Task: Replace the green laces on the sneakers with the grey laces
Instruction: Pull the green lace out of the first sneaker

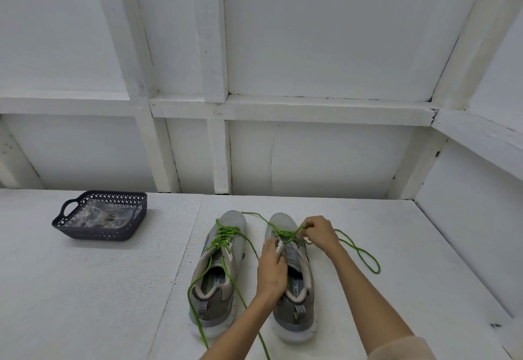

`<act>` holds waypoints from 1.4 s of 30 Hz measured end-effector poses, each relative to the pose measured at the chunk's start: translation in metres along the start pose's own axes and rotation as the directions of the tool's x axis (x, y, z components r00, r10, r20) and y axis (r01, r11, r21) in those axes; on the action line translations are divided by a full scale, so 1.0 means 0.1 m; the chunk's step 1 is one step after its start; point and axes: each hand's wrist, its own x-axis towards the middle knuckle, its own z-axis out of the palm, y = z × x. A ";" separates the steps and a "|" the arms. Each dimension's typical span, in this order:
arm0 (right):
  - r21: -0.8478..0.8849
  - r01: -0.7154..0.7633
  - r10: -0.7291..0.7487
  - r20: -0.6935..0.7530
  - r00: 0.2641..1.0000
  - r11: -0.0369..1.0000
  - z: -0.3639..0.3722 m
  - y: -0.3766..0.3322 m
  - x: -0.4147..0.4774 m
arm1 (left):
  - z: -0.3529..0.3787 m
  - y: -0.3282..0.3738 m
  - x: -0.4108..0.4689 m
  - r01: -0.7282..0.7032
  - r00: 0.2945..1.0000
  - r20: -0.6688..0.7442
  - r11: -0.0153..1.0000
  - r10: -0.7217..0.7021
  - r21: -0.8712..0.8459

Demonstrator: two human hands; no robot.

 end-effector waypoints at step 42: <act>0.410 -0.120 0.272 -0.333 0.903 0.904 0.08 0.02 -0.03 | -0.03 0.09 -0.06 0.046 0.998 -0.034 0.999 -0.046 0.005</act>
